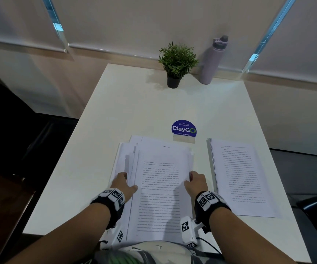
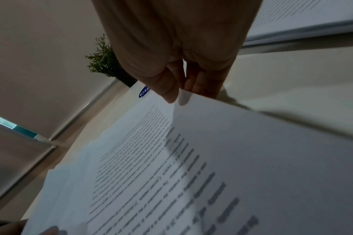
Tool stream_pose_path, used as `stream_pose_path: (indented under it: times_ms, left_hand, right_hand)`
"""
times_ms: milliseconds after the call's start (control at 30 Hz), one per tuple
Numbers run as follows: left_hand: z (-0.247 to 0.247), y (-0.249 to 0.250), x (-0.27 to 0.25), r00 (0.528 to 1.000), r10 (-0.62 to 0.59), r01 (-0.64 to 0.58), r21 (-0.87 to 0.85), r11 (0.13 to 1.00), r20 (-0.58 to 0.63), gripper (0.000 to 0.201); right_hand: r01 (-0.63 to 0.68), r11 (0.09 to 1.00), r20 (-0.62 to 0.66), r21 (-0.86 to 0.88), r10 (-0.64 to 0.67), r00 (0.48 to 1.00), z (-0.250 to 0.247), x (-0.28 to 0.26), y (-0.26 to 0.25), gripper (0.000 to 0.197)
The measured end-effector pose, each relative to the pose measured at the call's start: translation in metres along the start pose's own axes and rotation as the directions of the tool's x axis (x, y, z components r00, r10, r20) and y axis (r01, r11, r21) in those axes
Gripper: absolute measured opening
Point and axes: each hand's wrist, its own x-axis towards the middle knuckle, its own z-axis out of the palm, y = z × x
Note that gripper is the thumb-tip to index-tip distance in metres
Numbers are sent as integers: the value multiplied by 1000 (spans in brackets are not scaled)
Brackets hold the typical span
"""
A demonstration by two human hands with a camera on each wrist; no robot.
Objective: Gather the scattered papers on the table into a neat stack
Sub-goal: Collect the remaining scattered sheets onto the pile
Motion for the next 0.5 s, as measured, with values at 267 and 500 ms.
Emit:
stream_pose_path:
  times_ms: [267,500]
  left_hand:
    - [-6,6,-10,982,172,-160,-139,977,77,50]
    - [-5,6,-18,974,214,-186,-278,943,76,52]
  right_hand:
    - [-27,999,8,-34,27,1000,-7,-2,4,52]
    - [28,992,113,126,-43,993,-3,-3,6,48]
